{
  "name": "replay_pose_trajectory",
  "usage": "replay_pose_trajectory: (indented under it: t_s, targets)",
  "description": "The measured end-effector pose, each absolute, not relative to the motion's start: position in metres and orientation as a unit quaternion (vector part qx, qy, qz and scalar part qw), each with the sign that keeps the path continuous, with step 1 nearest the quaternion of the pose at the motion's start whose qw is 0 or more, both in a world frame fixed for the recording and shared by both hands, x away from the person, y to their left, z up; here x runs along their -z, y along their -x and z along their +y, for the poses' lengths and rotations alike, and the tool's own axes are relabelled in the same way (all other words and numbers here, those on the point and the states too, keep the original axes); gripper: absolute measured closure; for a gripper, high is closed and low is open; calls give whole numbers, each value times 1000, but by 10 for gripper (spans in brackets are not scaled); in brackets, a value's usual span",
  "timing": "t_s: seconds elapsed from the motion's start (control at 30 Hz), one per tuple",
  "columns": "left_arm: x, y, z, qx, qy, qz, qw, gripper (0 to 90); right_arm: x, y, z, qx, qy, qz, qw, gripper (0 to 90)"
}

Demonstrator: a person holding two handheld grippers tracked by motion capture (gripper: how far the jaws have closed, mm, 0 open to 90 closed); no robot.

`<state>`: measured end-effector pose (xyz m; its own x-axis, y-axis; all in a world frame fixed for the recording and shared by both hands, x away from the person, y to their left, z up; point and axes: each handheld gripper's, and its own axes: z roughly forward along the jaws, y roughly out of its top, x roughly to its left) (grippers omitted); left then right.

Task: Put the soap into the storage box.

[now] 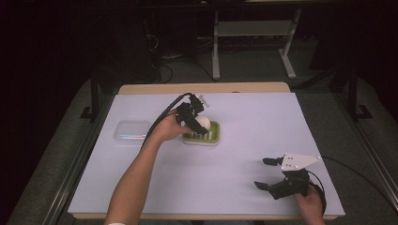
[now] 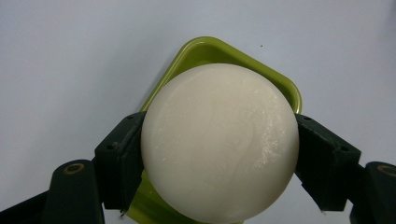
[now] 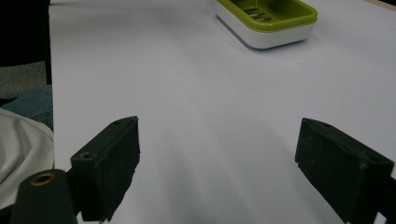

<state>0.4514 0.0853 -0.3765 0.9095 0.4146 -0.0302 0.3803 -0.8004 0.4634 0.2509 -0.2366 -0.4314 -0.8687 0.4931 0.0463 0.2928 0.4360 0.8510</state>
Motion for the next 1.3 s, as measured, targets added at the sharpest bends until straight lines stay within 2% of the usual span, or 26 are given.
replay_pose_trajectory:
  t_s: [1.3]
  targets:
    - [396, -459, 79, -21, -952, 223, 207, 250, 431, -251, -236, -479, -230, 841, 106, 131]
